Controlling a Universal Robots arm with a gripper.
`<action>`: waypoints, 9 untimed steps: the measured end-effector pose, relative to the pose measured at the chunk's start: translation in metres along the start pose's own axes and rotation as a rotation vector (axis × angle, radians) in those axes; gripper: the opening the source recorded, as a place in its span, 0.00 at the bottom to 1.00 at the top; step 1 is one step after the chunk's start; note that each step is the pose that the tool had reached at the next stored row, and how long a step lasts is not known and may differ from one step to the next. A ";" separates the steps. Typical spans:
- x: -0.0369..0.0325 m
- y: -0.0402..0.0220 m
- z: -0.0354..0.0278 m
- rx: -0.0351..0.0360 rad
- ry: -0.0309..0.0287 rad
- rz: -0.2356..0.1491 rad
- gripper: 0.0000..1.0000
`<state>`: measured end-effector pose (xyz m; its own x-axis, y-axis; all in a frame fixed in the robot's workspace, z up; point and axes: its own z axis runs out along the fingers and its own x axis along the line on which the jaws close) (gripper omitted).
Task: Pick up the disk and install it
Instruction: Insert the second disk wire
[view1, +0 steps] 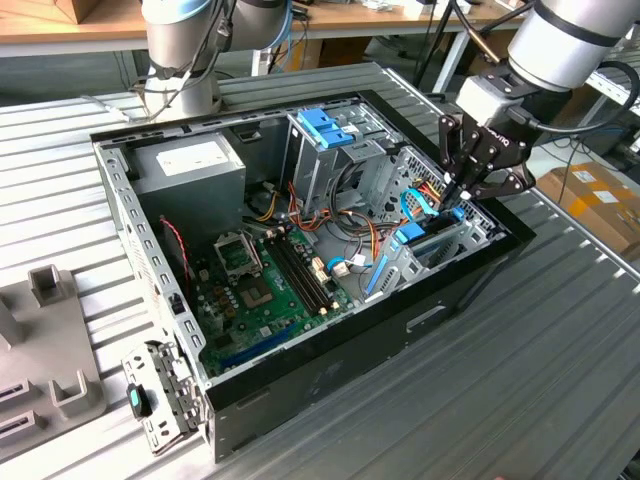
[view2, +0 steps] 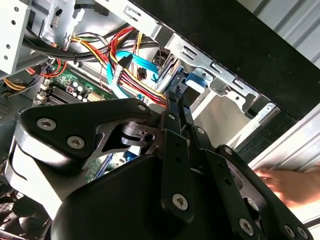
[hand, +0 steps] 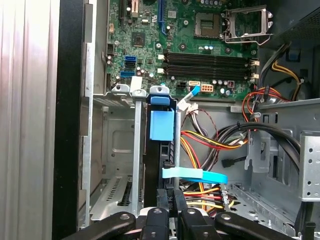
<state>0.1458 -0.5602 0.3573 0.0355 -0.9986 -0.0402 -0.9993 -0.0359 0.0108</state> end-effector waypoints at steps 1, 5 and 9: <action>0.0000 0.0001 0.0003 0.0000 -0.0003 0.000 0.16; 0.0001 0.0010 0.0012 0.0000 -0.0004 0.000 0.16; 0.0001 0.0015 0.0029 0.0000 -0.0003 0.000 0.16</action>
<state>0.1443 -0.5603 0.3545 0.0350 -0.9986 -0.0405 -0.9993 -0.0355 0.0108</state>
